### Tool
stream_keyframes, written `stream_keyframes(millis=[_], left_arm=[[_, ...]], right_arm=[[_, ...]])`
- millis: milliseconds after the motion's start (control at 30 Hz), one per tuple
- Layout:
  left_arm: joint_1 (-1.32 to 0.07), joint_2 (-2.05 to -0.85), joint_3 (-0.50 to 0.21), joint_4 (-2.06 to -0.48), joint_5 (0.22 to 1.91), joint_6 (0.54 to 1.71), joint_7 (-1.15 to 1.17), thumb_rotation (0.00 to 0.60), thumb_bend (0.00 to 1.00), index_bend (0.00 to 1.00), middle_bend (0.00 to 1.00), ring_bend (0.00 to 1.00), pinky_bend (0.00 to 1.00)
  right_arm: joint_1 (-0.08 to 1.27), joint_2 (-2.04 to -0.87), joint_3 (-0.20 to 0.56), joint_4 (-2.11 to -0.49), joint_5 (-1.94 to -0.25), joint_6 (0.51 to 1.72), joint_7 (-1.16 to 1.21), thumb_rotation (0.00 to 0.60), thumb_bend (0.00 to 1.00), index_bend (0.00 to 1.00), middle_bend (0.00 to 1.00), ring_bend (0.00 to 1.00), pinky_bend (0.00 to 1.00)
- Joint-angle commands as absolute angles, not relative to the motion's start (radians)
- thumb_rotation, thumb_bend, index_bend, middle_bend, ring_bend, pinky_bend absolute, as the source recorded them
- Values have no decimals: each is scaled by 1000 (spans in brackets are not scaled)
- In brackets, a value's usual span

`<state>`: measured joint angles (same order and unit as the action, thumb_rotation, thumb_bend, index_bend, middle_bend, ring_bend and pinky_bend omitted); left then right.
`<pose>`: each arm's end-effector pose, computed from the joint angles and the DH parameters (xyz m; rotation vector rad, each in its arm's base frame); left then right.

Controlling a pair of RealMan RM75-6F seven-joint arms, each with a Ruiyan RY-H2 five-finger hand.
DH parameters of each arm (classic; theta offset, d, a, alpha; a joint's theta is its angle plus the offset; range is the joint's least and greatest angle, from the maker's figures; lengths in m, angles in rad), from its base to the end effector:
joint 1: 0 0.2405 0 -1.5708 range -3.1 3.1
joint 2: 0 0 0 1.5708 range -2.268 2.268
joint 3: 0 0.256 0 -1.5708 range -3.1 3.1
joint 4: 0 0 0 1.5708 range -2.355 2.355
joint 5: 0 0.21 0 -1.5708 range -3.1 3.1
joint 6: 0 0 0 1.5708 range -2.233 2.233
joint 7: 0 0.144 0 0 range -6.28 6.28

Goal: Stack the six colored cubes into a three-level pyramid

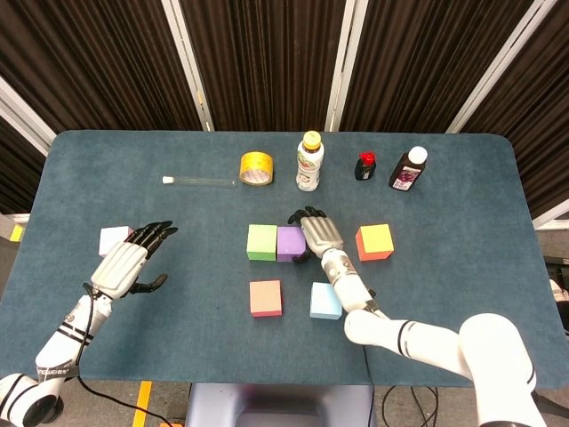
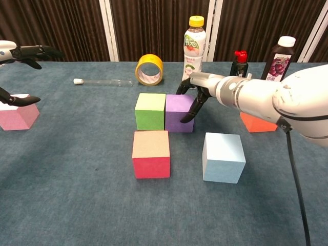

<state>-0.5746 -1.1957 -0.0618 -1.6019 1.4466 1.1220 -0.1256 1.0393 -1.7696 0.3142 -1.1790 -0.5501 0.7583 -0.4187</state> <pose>-0.2082 0.3079 0.0911 -1.8026 -1.0023 -1.1000 -0.0913 -0.4101 -0.0745 1.7298 -1.3145 0.8340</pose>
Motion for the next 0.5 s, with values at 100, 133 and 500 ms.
stream_keyframes(millis=[100, 133, 500], left_arm=[[-577, -1197, -65, -1594, 1456, 1114, -144, 600, 344, 102, 20, 52, 152], [-577, -1198, -65, -1593, 1457, 1112, -146, 600, 344, 101, 19, 52, 152], [-575, -1202, -67, -1577, 1467, 1104, -165, 600, 345, 99, 10, 43, 151]], right_arm=[[1057, -1789, 316, -1144, -521, 748, -428, 600, 245, 383, 241, 141, 211], [1060, -1792, 316, -1139, -515, 746, -429, 600, 246, 389, 241, 141, 211], [1075, -1806, 329, -1114, -484, 748, -429, 600, 269, 475, 241, 141, 212]])
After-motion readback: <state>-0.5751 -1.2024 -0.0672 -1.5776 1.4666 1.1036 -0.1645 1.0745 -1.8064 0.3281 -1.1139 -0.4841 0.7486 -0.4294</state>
